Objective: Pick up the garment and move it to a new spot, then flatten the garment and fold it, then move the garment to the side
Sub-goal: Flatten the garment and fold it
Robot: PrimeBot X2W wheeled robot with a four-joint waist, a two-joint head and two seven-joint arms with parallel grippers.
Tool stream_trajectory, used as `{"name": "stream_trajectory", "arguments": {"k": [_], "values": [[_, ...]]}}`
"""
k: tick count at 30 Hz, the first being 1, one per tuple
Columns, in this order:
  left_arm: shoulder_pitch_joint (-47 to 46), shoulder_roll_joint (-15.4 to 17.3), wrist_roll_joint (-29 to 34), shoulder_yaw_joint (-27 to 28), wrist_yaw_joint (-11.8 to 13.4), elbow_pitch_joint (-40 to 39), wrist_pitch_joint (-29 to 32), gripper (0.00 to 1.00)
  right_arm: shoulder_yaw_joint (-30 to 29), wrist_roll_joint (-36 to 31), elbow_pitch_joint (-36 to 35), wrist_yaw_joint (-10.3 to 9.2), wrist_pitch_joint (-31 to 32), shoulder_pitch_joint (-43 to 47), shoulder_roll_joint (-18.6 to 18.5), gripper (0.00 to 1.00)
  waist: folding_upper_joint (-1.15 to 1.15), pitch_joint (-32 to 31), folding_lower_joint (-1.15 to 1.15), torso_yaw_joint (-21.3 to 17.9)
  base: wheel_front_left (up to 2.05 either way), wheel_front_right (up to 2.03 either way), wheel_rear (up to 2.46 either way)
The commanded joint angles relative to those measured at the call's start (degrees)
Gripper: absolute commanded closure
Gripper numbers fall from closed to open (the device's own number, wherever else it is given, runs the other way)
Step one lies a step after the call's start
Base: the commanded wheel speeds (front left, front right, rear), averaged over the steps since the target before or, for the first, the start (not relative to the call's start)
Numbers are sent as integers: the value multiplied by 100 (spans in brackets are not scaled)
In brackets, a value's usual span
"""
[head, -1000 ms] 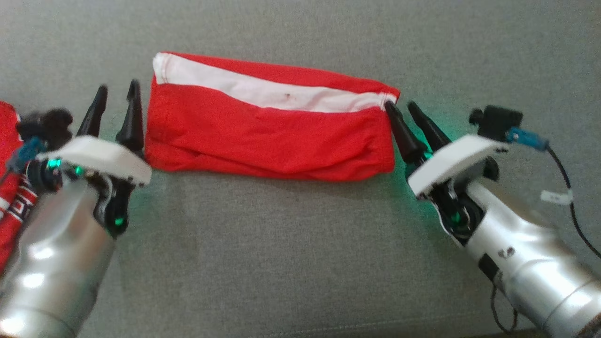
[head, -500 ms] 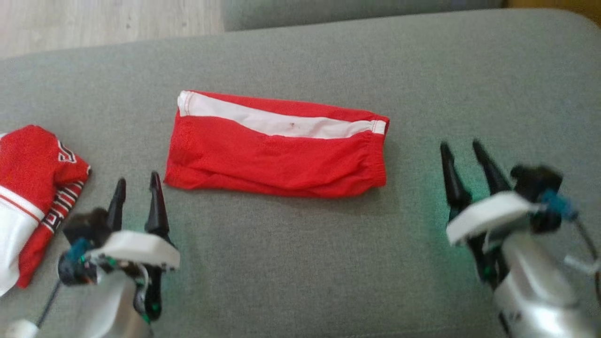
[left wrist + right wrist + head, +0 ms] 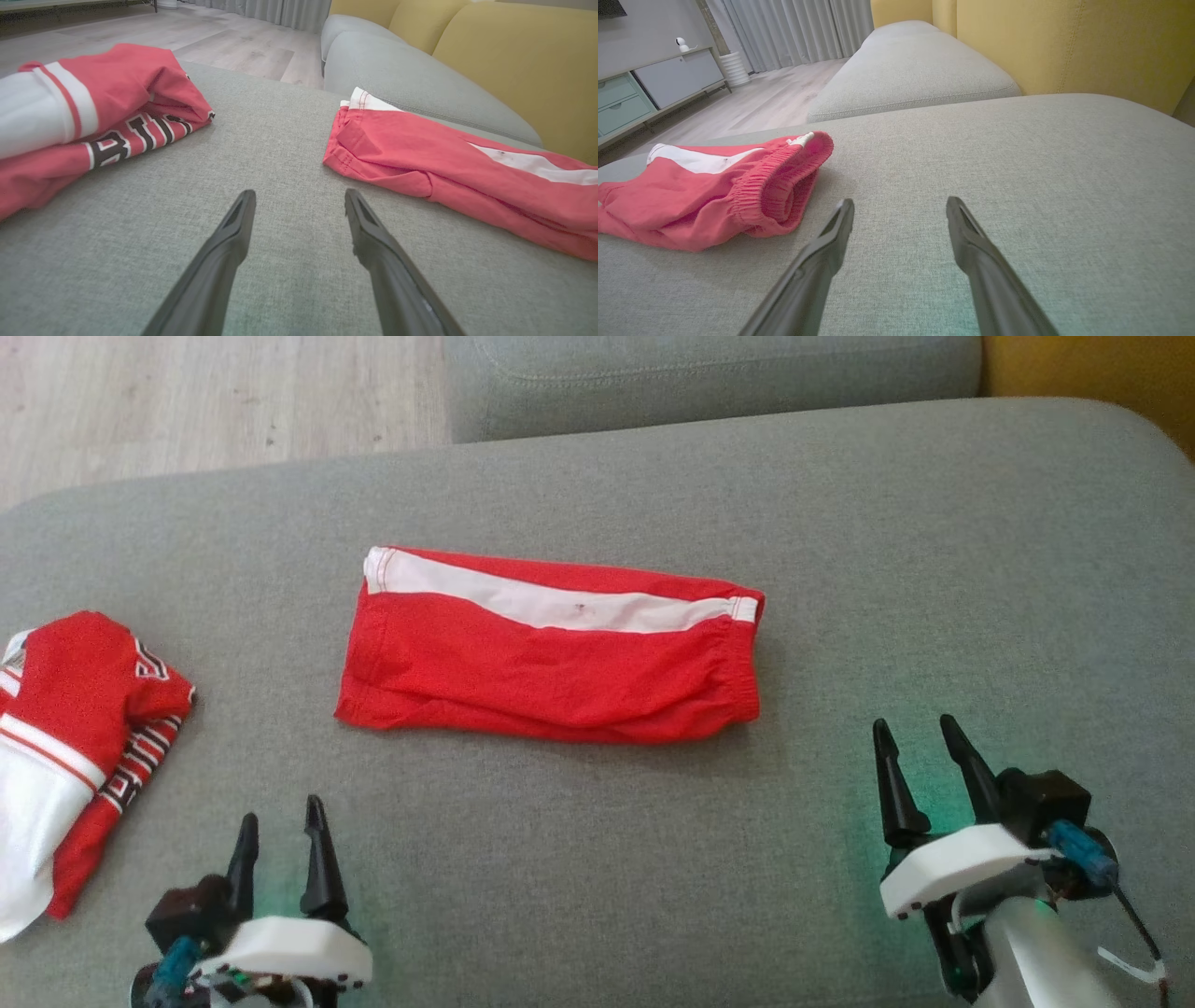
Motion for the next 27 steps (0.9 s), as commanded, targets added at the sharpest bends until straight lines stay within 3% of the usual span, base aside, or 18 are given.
{"name": "stream_trajectory", "arguments": {"k": [1, 9, 17, 22, 26, 27], "values": [[-216, 36, 61, 210, -20, -197, -54, 0, 108, -44, -194, -4, -63, -118, 41, 0, 0, 28, 1, -6, 0, 0, 0], [-1245, 23, 121, 115, -212, 30, -54, 0, 246, -35, -291, -4, -63, -392, 58, 0, 0, 559, 1, -124, 0, 0, 0], [-2453, 65, 274, 268, -271, 1130, -54, 0, 491, 80, -369, -4, -63, -702, 59, 0, 0, 1130, 1, -438, 0, 0, 0], [-2807, 225, 432, 451, 60, 1902, -54, 0, 443, 78, -406, -4, -63, -802, 59, 0, 0, 1280, 1, -567, 0, 0, 0], [-2806, 192, 467, 461, 104, 2210, -54, 0, 384, 78, -420, -4, -63, -787, 59, 0, 0, 1267, 1, -563, 0, 0, 0], [-2803, 177, 466, 440, 54, 2315, -54, 9, 364, 83, -417, -4, -63, -775, 59, 0, 0, 1257, 1, -546, 0, 0, 0]]}}
